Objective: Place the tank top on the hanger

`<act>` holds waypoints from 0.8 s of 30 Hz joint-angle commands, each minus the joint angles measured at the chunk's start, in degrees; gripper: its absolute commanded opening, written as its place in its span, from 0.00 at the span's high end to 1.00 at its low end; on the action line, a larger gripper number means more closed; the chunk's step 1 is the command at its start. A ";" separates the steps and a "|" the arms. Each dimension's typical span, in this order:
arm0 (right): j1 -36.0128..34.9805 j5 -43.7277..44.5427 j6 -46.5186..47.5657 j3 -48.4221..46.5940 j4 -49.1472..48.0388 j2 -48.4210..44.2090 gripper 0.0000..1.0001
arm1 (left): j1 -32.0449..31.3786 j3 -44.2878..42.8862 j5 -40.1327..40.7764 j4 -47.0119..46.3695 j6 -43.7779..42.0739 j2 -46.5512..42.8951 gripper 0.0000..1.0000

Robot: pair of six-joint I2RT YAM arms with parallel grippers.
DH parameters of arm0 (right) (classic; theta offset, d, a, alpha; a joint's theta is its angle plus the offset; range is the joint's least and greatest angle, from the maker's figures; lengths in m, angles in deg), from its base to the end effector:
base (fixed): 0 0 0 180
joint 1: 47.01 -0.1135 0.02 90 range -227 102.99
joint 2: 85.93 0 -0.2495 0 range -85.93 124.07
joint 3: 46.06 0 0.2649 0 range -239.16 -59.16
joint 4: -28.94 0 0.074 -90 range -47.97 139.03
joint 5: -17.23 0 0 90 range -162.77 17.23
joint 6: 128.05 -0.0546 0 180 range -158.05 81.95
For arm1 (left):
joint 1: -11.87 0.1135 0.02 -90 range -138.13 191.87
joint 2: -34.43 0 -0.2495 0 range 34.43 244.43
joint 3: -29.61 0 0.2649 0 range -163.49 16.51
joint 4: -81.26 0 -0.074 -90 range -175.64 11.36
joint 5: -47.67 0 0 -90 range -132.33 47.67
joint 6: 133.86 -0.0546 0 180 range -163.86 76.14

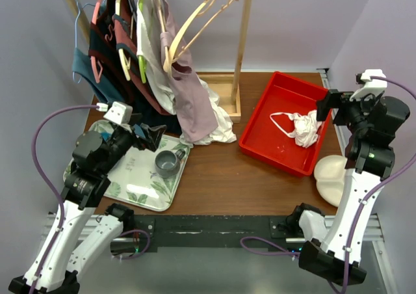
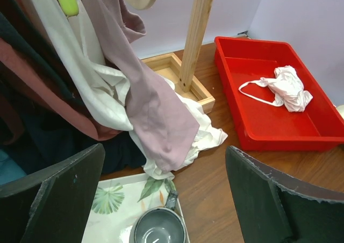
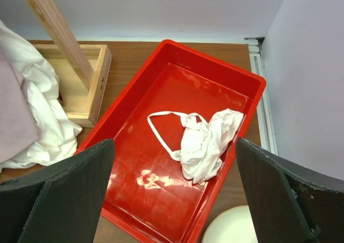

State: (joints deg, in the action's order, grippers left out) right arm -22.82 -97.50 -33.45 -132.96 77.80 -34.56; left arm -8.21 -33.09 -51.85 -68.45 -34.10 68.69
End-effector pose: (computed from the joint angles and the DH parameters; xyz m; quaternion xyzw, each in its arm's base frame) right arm 0.1919 -0.0612 0.4339 -0.0005 0.7776 0.0121 0.6286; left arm 0.1608 -0.0684 0.3760 0.1219 0.7079 -0.2361 0.6545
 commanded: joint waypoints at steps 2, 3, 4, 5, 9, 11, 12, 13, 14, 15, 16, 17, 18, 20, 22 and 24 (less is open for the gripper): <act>0.25 0.57 0.93 1.47 -3.69 1.00 0.01 | -0.40 0.91 1.08 -2.86 -1.41 0.02 0.00; 0.25 -0.22 1.46 1.64 -3.69 1.27 0.01 | -0.40 1.17 0.99 -3.04 -1.32 -0.16 0.00; 0.16 -1.62 3.46 2.08 -3.69 1.62 0.01 | -0.40 1.44 1.08 -3.13 -1.41 -0.16 0.00; 0.25 -5.64 5.31 2.34 -2.82 2.15 0.01 | -0.40 1.70 1.17 -3.21 -1.41 -0.07 0.00; 0.16 -19.61 19.63 2.87 3.08 4.60 0.01 | -0.40 3.11 1.43 -4.00 -1.41 -0.16 0.00; -0.01 -19.48 16.42 5.85 -1.46 5.75 0.01 | -0.40 3.81 1.52 -4.36 -1.15 -0.16 0.00; -0.45 -16.69 15.54 6.47 -2.01 8.19 0.01 | -0.40 4.68 1.69 -5.05 -0.80 -0.07 0.00; -1.32 -13.88 14.83 6.74 -2.19 9.78 0.01 | -0.40 5.21 1.70 -5.58 0.16 0.19 0.00; -3.68 -11.42 14.91 6.74 -2.02 11.62 0.01 | -0.40 5.65 1.70 -5.94 0.69 0.37 0.00; -5.19 -4.34 14.91 6.65 -2.02 14.78 0.01 | -0.40 6.53 1.17 -6.72 1.13 0.72 0.00; -8.85 -0.18 14.82 6.83 -2.19 16.63 0.01 | -0.40 6.97 0.91 -7.08 2.10 1.15 0.00; -10.72 4.03 14.65 6.91 -3.33 18.39 0.01 | -0.40 7.59 0.56 -7.52 2.63 1.33 0.00; -12.13 8.25 14.47 6.83 -3.86 19.98 0.01 | -0.40 8.64 0.03 -8.22 3.07 1.42 0.00; -14.69 16.26 14.82 5.95 -4.48 26.04 0.02 | -0.40 9.52 -0.15 -8.84 4.30 1.42 0.00; -16.00 22.84 16.22 3.50 -3.78 32.87 0.09 | -0.40 10.67 -0.68 -9.37 5.00 1.34 0.00; -16.19 24.29 17.80 1.04 -1.94 37.20 0.18 | -0.40 11.63 -1.37 -9.63 5.62 1.25 0.00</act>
State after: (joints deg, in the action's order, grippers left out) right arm -38.36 -86.92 -18.63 -127.30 75.35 -4.00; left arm -8.21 -22.93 -51.37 -73.79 -31.11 70.37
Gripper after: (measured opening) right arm 0.886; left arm 0.996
